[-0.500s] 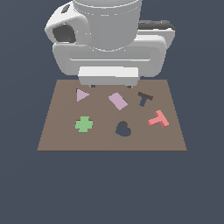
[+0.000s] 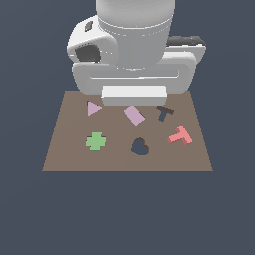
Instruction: Insert a designated object into the corresponding slot on a board.
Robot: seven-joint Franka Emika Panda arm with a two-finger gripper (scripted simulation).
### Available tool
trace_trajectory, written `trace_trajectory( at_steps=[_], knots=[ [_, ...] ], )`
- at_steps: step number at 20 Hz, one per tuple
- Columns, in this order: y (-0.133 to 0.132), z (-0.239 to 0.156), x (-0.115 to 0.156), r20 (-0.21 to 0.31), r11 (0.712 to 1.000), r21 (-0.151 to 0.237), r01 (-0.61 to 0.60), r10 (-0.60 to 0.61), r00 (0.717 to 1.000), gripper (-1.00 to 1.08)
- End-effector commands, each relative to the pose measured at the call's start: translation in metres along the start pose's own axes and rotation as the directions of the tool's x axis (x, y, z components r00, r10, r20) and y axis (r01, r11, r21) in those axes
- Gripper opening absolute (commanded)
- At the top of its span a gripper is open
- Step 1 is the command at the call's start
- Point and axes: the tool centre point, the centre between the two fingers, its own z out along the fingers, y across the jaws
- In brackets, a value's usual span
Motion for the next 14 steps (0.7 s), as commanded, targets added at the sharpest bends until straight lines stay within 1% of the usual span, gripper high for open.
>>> trace_trajectory(
  at_steps=[1,7,11,14],
  knots=[
    [-0.011,0.010,0.004,0.004,1.000,0.000,0.028,-0.028,1.000,1.00],
    [-0.052,0.046,0.015,0.015,0.991,-0.002,0.132,-0.132,0.991,1.00],
    [-0.086,0.076,0.022,0.024,0.976,-0.004,0.217,-0.217,0.976,1.00],
    [-0.107,0.094,0.024,0.030,0.963,-0.005,0.268,-0.268,0.963,1.00]
  ],
)
